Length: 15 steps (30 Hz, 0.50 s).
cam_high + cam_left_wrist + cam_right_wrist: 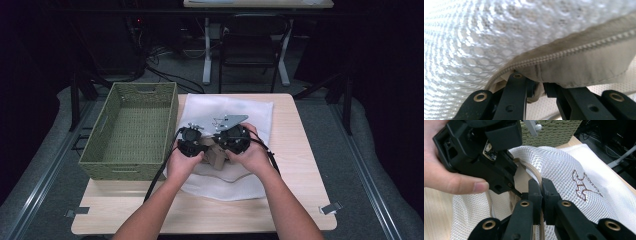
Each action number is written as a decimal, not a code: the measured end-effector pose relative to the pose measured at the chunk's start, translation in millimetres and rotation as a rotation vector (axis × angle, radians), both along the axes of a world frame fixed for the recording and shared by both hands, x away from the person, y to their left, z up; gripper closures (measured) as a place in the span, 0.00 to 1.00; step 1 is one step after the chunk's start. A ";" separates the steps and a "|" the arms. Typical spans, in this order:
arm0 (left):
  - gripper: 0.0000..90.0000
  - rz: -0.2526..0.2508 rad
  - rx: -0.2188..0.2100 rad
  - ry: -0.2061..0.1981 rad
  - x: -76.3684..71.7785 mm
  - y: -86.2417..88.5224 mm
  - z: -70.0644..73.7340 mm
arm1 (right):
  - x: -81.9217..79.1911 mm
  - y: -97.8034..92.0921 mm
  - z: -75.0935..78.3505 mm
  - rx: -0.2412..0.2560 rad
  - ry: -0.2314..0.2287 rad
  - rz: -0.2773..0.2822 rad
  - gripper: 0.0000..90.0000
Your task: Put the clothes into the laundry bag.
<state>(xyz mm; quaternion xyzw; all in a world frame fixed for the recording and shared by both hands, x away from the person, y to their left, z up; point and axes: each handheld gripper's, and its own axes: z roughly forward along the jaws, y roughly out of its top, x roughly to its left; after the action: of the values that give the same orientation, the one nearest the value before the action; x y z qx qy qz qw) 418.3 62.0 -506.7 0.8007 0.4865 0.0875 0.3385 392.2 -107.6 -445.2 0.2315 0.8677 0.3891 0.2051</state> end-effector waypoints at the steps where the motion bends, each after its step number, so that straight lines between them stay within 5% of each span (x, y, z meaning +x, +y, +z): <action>1: 0.92 0.005 -0.006 0.001 0.5 0.1 -0.4 | 0.1 -0.1 -0.2 0.000 0.000 0.000 0.97; 15: 0.81 -0.031 0.007 -0.043 -15.4 4.2 11.4 | 1.2 -4.1 1.0 0.013 0.002 -0.009 0.97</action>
<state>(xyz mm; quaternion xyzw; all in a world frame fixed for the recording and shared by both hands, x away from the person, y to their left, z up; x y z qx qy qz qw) 402.9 66.2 -495.3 0.8072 0.4665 0.1011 0.3473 393.4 -111.7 -444.3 0.2371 0.8643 0.3937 0.2042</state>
